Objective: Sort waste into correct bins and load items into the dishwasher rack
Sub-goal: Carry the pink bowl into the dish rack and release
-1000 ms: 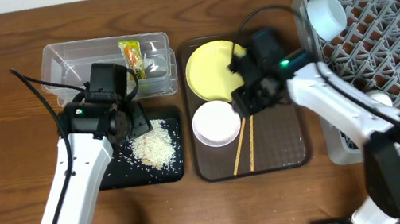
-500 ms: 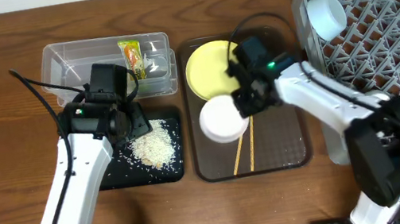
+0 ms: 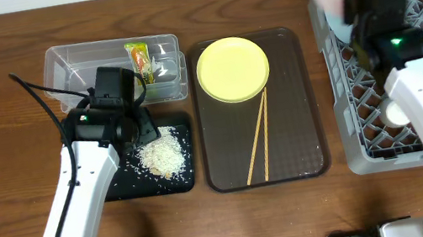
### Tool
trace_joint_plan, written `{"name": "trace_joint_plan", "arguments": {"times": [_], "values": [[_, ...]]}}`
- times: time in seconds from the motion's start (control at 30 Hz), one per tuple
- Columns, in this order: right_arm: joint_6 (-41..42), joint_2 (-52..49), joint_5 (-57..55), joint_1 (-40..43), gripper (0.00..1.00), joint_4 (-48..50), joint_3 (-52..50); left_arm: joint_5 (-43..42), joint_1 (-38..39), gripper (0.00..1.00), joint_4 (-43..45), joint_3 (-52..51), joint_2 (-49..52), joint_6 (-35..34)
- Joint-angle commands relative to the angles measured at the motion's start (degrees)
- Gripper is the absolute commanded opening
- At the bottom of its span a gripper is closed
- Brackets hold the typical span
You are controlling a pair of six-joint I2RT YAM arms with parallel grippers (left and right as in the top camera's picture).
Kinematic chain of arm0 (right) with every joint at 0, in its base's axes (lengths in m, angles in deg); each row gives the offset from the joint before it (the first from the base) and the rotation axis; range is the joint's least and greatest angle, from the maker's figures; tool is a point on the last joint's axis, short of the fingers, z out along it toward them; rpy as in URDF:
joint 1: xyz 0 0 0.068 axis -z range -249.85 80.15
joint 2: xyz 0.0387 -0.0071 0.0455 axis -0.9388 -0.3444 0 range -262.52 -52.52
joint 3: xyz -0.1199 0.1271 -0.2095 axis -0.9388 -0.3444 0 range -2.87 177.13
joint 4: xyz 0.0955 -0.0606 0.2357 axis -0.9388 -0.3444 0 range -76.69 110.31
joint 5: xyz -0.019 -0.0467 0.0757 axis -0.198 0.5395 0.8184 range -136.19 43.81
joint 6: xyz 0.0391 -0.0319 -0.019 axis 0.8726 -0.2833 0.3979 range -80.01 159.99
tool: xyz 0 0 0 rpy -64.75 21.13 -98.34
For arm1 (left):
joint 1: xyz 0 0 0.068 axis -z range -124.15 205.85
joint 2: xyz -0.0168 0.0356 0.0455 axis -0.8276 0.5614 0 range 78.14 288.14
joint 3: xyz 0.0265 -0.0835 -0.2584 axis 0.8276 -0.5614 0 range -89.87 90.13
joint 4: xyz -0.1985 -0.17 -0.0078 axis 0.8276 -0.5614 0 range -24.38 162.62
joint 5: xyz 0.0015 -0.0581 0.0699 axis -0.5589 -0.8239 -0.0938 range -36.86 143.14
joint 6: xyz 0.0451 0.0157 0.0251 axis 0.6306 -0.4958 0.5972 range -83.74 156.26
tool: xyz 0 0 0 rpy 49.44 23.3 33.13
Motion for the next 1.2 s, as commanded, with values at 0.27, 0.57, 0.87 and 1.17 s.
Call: {"name": "trace_joint_plan", "arguments": {"times": [0.27,0.57,0.87,1.17], "values": [[-21.5,-12.2,-15.5,13.2,0.01,22.3,0.1,1.1,-0.3,0.68,0.2,0.3,0.0,-0.2],[-28.7,-22.2,-15.7,14.8,0.01,30.8,0.1,1.1,-0.3,0.68,0.4,0.3,0.0,-0.2],[-26.3,-26.8,-16.1,12.9,0.01,29.9,0.1,1.1,-0.3,0.68,0.6,0.3,0.0,-0.2],[-22.9,-26.8,-17.4,9.0,0.01,20.4,0.1,1.1,-0.3,0.68,0.6,0.3,0.0,-0.2]]}}
